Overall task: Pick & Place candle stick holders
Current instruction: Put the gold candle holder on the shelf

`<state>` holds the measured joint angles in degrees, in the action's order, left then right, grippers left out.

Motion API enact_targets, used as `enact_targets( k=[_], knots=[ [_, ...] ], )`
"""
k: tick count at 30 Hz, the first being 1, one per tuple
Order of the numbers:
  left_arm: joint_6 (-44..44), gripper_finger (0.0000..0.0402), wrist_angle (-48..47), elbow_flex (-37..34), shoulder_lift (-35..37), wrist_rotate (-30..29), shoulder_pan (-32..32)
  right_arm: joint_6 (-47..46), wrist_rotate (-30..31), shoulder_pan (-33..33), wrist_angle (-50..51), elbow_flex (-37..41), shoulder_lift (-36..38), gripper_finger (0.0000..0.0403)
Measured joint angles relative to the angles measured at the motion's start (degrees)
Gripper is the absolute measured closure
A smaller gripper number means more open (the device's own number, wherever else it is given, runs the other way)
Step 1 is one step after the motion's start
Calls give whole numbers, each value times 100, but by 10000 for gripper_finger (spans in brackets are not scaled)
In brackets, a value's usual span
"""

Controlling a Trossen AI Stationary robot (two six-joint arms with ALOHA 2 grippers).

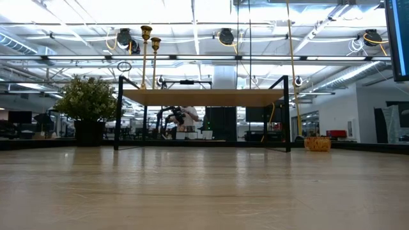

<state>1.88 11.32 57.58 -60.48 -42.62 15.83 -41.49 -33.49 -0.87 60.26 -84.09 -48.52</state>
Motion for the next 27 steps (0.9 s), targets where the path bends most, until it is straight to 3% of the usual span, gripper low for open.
enact_targets(
  k=[7, 16, 20, 27],
  knots=[
    [171, 195, 1070, 0, -679, -589, 452, -556, -114, 1, -1, 0, 603, 204],
    [143, 195, 2677, 0, -1592, -1432, 1058, -206, -439, 1, -18, -2, 1259, 204],
    [160, 195, 2917, 112, -1937, -1930, 1186, -80, -675, 1, -16, -2, 1232, 204],
    [-184, 195, 2819, 829, -2459, -2446, 1288, 61, -1712, 1, 47, -2, 770, 204]
  ],
)
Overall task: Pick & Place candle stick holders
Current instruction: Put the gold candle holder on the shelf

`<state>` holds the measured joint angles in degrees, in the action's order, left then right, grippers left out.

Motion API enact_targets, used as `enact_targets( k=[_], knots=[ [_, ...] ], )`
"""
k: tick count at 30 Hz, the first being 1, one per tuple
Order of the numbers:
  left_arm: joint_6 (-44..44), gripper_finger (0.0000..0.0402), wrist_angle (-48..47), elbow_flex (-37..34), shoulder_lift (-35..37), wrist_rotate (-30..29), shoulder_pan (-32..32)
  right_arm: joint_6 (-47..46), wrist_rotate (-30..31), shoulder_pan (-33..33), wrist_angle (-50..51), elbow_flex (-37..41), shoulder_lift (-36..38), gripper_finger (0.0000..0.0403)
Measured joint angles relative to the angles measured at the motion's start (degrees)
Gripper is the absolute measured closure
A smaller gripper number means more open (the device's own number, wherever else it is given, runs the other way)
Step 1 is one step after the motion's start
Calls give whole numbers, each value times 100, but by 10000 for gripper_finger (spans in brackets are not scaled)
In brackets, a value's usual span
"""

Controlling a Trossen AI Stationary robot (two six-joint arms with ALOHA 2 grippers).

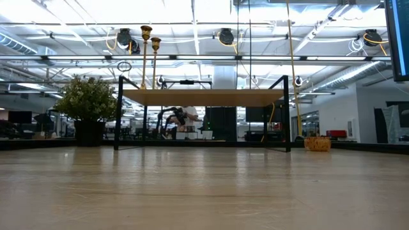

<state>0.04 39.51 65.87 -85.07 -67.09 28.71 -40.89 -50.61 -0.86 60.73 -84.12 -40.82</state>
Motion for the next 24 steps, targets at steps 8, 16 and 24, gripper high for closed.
enact_targets(
  k=[8, 16, 24],
  knots=[
    [-34, 195, -595, 647, -311, -224, 77, -101, -503, -2, 1043, 2, -271, 204],
    [164, 195, -729, 675, -312, -252, 207, -25, -175, 0, 979, 1, -238, 204],
    [179, 195, -790, 675, -312, -256, 249, 508, -151, -1, 759, 0, -374, 204]
  ],
)
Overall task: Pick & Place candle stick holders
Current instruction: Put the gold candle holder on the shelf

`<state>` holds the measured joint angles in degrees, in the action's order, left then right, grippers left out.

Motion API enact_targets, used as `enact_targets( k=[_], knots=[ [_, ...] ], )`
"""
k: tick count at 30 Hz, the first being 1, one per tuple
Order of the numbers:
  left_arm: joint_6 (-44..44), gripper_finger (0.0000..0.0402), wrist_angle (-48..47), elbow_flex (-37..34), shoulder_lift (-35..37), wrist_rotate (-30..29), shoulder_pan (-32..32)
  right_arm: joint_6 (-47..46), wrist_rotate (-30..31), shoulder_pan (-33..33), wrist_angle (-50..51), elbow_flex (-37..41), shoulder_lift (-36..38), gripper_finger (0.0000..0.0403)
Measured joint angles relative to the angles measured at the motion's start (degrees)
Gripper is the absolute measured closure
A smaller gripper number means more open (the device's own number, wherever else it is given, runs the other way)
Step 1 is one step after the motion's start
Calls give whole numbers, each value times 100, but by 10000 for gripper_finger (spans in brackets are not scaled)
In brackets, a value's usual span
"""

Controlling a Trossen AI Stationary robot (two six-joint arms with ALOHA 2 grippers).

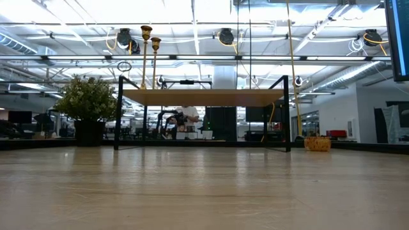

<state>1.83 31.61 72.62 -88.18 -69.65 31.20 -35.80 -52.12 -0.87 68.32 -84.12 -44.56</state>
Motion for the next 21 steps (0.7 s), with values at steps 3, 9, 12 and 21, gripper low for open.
enact_targets(
  k=[3, 9, 12, 21],
  knots=[
    [0, 195, -8, 0, 0, 0, 0, 242, -7, -127, 44, 0, -225, 204],
    [0, 195, -13, 0, 0, 0, -4, 652, 188, -1156, 92, 0, -992, 204],
    [-2, 195, -15, 0, 0, 2, -4, 719, 405, -1840, 188, 0, -1407, 204],
    [-36, 195, -20, 0, 0, 2, -4, 59, 1944, -3504, 1000, 0, -1794, 204]
  ],
)
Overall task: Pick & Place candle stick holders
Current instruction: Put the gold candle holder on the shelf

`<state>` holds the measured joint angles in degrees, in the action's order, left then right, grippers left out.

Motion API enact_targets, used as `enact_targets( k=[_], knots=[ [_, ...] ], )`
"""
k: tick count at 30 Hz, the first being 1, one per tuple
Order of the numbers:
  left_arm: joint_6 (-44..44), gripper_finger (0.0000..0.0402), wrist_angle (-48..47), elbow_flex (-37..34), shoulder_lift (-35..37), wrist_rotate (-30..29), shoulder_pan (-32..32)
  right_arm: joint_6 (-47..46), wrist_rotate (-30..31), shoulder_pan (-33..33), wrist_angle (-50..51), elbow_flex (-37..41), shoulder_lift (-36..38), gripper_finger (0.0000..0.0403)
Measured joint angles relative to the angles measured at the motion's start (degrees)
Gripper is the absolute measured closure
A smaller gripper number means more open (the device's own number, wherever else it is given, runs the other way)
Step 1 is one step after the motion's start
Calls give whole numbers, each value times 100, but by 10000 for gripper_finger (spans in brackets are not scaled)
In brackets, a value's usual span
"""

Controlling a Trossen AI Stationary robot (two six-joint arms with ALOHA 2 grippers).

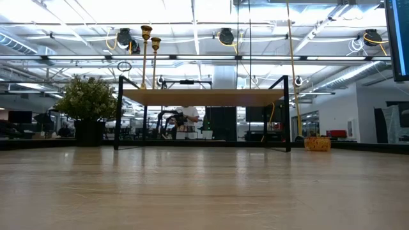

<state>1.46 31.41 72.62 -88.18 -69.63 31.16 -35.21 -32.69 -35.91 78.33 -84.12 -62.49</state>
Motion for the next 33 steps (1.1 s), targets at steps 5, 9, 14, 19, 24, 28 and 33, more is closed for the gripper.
enact_targets(
  k=[5, 9, 14, 19, 24, 28, 33],
  knots=[
    [1, 195, -1, 0, 0, 2, 1, -642, 754, -723, -17, -113, -52, 204],
    [11, 195, -1, 0, 0, 2, 1, -980, 1333, -1321, 49, -489, -276, 204],
    [58, 195, -37, 0, 2, 4, 0, -1259, 1994, -1896, 337, -950, -698, 204],
    [32, 195, -41, 0, 2, 7, 6, -1377, 2242, -2187, 409, -983, -1056, 204],
    [-15, 195, -44, 0, 2, 7, 6, -1290, 2428, -2196, 422, -984, -1154, 204],
    [-25, 195, -173, 0, 4, 8, 6, -1289, 2654, -2195, 537, -984, -1111, 204],
    [-20, 195, -218, 0, 4, 14, 6, -1315, 2690, -2195, 725, -936, -1141, 204]
  ],
)
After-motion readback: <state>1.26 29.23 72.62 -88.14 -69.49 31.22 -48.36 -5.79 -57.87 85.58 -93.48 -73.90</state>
